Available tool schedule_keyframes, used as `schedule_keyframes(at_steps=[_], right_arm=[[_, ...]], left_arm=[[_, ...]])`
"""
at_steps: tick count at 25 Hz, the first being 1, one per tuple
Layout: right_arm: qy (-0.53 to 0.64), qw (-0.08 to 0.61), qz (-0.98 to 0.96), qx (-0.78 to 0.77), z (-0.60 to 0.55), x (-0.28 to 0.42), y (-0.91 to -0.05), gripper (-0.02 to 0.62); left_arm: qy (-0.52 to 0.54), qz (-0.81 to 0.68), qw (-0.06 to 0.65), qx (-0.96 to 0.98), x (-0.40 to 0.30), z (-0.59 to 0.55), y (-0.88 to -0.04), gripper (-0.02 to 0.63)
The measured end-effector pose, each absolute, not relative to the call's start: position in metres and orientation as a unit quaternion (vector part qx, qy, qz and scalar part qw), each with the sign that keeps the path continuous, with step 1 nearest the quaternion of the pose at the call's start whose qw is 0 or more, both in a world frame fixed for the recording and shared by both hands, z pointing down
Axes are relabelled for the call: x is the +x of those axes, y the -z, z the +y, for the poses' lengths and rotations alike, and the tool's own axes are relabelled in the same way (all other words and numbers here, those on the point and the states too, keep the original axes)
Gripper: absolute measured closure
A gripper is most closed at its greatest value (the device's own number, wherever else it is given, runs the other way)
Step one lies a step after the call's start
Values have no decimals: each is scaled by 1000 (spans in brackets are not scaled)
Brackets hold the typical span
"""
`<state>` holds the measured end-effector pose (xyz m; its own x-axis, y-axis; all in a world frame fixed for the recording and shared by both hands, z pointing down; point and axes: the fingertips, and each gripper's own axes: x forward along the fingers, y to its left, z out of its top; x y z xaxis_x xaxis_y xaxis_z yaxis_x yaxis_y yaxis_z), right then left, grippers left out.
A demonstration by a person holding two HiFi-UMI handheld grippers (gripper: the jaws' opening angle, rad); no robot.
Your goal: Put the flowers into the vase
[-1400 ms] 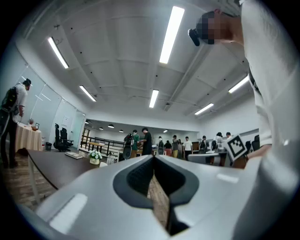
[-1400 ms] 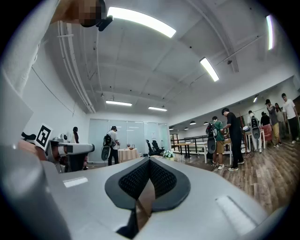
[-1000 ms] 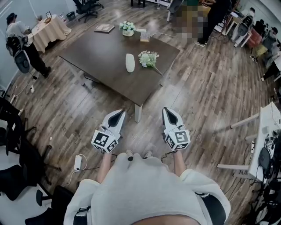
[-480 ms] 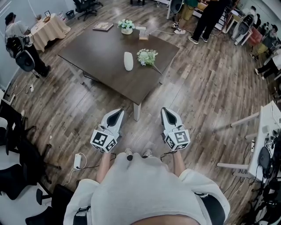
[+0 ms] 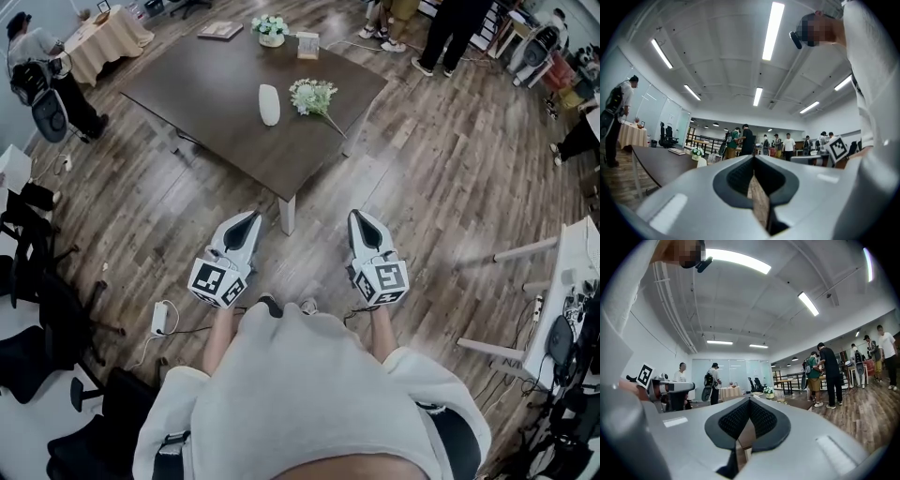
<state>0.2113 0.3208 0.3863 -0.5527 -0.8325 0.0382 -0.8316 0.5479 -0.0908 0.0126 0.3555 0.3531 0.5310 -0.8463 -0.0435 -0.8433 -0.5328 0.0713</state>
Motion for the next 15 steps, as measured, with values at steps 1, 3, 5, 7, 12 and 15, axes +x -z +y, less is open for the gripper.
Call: schedule_keyframes(at_steps=[1, 3, 5, 7, 12, 15], right_arm=[[51, 3, 881, -470, 319, 213, -388, 597], [54, 0, 884, -464, 315, 215, -394, 597], [57, 0, 886, -460, 311, 217, -397, 597], [56, 1, 887, -458, 304, 217, -397, 597], [53, 1, 890, -452, 286, 216, -397, 597], [50, 1, 890, -454, 273, 218, -396, 597]], left_arm=[[35, -486, 21, 873, 14, 354, -355, 595], [33, -493, 22, 869, 17, 351, -357, 595], [29, -496, 20, 868, 21, 349, -359, 595], [27, -497, 19, 867, 23, 344, -361, 595], [31, -501, 22, 864, 24, 327, -362, 595], [33, -499, 21, 865, 24, 314, -363, 595]])
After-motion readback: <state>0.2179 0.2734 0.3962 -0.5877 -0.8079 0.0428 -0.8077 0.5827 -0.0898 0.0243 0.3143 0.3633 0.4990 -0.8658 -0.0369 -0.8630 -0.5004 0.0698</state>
